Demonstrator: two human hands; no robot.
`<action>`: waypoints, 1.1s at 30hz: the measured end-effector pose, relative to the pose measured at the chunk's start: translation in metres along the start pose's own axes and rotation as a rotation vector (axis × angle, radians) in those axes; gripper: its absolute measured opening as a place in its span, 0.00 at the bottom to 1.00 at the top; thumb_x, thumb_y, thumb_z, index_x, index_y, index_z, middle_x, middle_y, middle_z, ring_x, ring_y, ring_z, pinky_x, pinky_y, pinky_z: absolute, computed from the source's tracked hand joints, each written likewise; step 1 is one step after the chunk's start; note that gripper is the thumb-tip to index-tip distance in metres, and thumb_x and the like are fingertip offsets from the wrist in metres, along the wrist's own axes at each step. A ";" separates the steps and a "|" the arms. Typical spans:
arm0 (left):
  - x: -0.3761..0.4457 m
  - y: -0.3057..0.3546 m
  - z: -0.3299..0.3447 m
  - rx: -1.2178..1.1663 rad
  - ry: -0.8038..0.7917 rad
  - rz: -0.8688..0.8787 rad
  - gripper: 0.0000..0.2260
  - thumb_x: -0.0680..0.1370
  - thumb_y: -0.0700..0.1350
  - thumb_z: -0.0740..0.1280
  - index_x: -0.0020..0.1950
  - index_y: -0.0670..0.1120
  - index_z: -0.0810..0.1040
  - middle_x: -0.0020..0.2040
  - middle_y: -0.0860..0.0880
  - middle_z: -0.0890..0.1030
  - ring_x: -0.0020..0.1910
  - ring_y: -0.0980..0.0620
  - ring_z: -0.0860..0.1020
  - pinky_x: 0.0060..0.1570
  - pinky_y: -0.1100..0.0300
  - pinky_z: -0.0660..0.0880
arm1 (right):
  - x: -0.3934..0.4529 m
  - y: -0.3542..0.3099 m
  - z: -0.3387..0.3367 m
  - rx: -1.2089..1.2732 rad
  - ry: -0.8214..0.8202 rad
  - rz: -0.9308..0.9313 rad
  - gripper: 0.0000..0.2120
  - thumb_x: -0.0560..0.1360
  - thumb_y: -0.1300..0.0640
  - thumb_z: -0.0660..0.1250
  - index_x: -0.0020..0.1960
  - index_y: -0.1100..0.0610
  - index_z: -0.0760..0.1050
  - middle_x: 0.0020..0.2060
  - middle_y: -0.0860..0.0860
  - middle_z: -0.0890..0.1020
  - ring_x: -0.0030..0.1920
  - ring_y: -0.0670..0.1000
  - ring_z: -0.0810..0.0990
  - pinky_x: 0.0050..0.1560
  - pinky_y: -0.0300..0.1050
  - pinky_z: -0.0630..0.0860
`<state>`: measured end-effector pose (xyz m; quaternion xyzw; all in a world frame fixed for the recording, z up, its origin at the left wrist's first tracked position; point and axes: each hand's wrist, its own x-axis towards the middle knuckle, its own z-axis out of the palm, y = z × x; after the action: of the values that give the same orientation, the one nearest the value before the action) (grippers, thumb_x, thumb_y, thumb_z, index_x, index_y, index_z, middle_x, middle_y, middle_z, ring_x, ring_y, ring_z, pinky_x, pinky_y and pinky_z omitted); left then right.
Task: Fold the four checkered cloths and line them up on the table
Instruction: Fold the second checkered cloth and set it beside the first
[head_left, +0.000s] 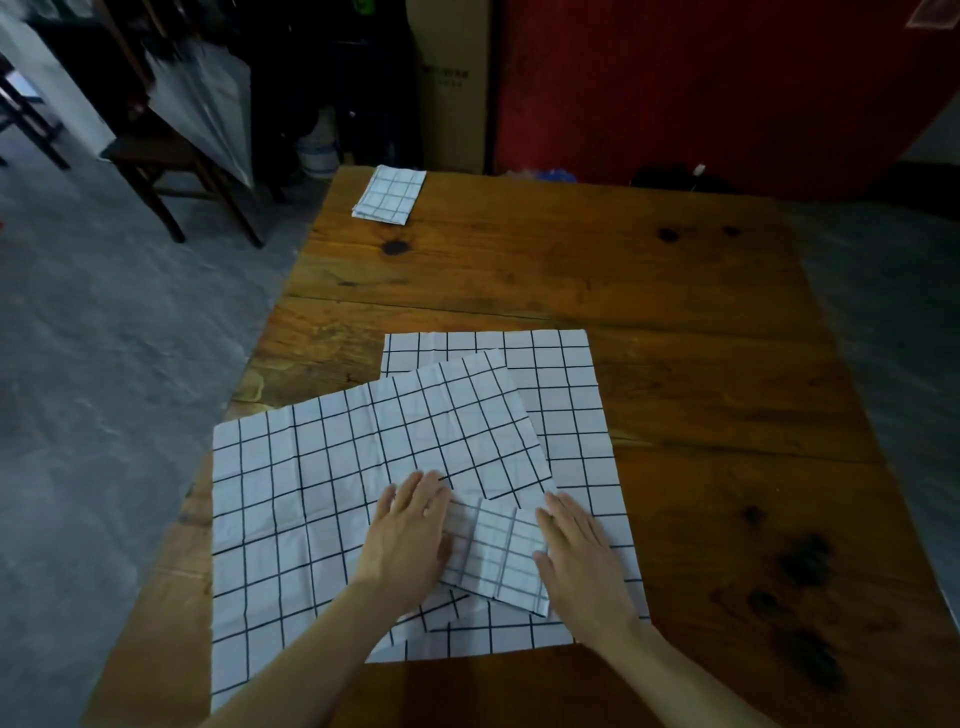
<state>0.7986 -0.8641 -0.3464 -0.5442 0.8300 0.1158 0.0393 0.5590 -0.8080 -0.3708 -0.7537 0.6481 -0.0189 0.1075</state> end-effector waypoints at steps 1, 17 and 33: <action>0.004 0.005 -0.002 -0.015 0.024 0.034 0.23 0.75 0.47 0.70 0.70 0.48 0.72 0.71 0.49 0.71 0.71 0.46 0.67 0.72 0.49 0.62 | 0.005 -0.004 -0.003 0.035 -0.006 -0.014 0.21 0.78 0.50 0.65 0.69 0.56 0.72 0.71 0.52 0.71 0.72 0.53 0.69 0.73 0.49 0.65; 0.041 0.013 -0.020 0.065 -0.147 0.110 0.32 0.72 0.50 0.73 0.73 0.52 0.63 0.68 0.49 0.69 0.68 0.46 0.65 0.67 0.52 0.64 | 0.025 -0.001 -0.029 0.119 -0.167 0.046 0.22 0.77 0.50 0.66 0.70 0.48 0.65 0.62 0.46 0.70 0.64 0.49 0.67 0.67 0.43 0.61; 0.029 -0.001 -0.036 -0.255 -0.077 -0.023 0.02 0.78 0.46 0.64 0.50 0.51 0.75 0.47 0.52 0.80 0.46 0.48 0.79 0.48 0.56 0.72 | 0.048 -0.010 -0.050 0.418 -0.239 0.019 0.05 0.78 0.51 0.66 0.49 0.51 0.78 0.44 0.46 0.77 0.45 0.45 0.75 0.48 0.44 0.76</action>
<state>0.7904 -0.8985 -0.3170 -0.5496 0.8000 0.2407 0.0026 0.5678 -0.8610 -0.3257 -0.7059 0.6198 -0.0621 0.3373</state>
